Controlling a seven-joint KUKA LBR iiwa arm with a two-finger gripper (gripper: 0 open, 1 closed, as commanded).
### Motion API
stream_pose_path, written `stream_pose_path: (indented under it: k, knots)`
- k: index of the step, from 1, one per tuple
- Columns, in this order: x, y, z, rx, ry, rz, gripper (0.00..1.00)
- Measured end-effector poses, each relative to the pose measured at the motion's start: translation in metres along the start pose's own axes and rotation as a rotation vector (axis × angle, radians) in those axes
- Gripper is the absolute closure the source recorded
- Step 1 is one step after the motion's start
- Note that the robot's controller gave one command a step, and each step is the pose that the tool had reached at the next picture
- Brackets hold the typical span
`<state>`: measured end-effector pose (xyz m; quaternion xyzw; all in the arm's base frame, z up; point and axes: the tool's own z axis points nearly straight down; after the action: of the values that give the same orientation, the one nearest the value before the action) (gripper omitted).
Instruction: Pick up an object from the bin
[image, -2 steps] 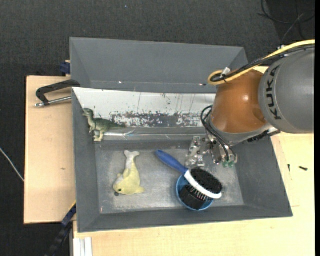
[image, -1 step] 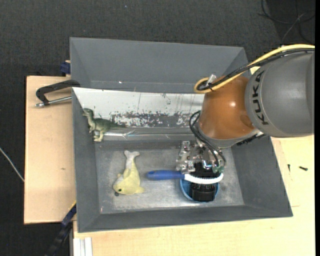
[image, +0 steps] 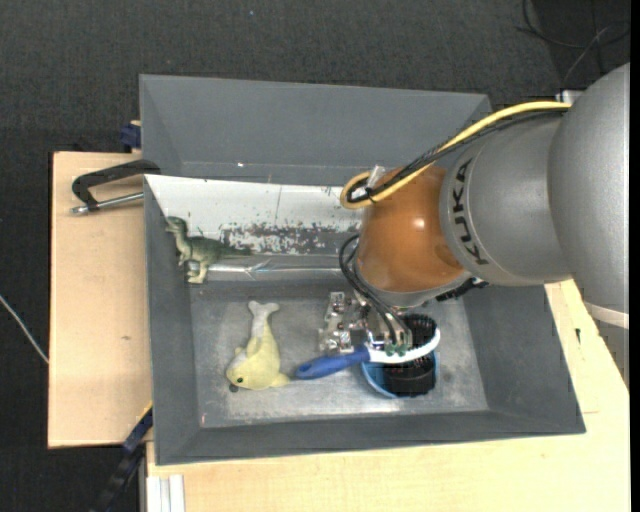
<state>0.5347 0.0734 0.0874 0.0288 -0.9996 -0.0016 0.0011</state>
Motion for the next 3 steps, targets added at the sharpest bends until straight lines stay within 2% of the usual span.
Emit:
stream_pose_path:
  k: [1,2,3]
  knots:
    - [-0.018,-0.056,-0.033,0.005,-0.013,0.001,1.00]
    - [-0.031,-0.063,-0.021,0.003,-0.009,0.002,1.00]
    - [-0.020,-0.070,-0.017,0.002,-0.005,-0.007,1.00]
